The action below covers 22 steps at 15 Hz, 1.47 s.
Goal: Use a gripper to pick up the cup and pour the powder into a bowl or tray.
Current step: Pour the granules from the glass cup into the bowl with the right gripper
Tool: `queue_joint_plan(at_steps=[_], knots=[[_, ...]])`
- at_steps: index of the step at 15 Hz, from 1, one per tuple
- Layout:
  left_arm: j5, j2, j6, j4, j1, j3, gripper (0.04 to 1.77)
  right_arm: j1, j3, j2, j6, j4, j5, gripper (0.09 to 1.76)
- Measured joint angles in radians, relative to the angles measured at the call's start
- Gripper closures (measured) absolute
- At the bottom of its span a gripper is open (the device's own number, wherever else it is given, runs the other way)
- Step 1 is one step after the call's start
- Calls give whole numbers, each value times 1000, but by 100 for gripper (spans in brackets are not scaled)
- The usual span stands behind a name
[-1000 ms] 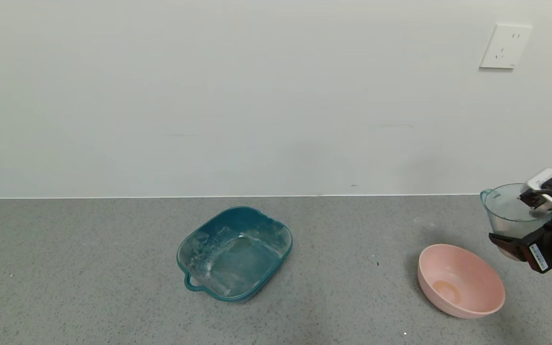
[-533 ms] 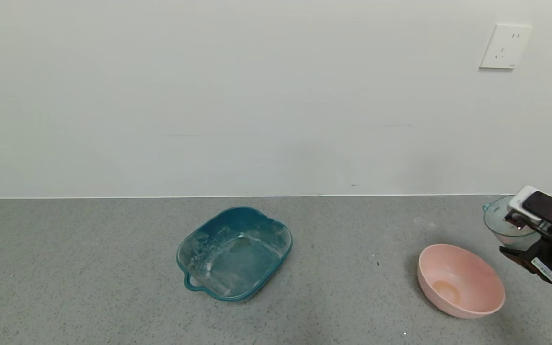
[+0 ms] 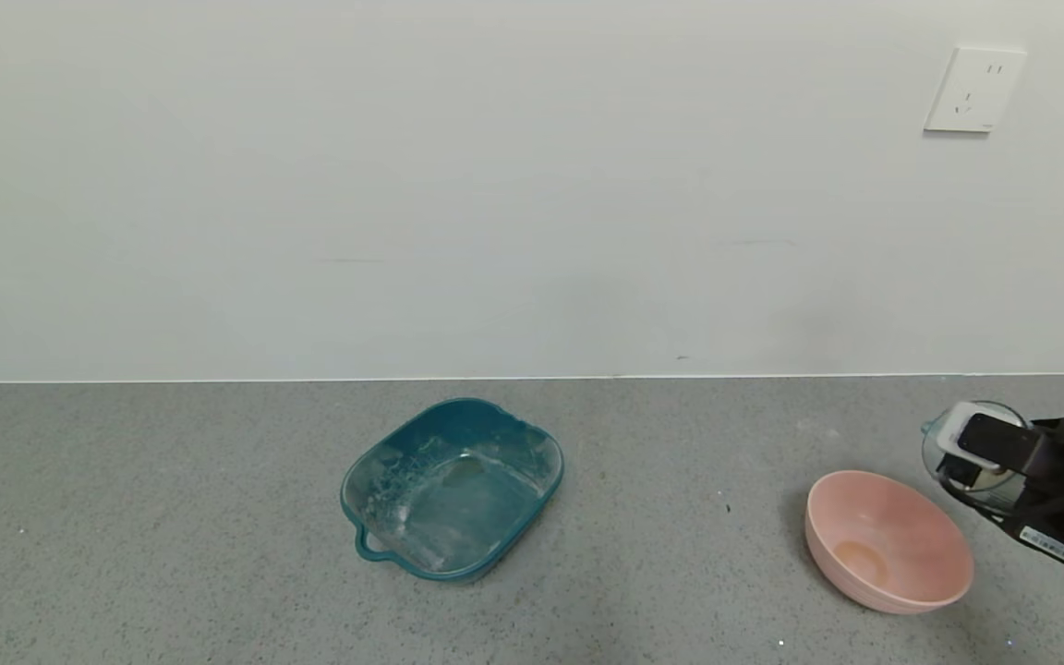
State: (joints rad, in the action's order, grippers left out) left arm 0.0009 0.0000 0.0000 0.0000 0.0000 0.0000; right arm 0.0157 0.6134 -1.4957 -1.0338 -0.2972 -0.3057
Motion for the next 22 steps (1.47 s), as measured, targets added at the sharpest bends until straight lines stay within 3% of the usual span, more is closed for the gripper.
queue_joint_plan(at_steps=[9,22], knots=[[0,0,0,0,0,0,5,-12,0,-37,-351,-4,-50,50],[0,0,0,0,0,0,5,34,-3,-97,-573,-74,-149,50]])
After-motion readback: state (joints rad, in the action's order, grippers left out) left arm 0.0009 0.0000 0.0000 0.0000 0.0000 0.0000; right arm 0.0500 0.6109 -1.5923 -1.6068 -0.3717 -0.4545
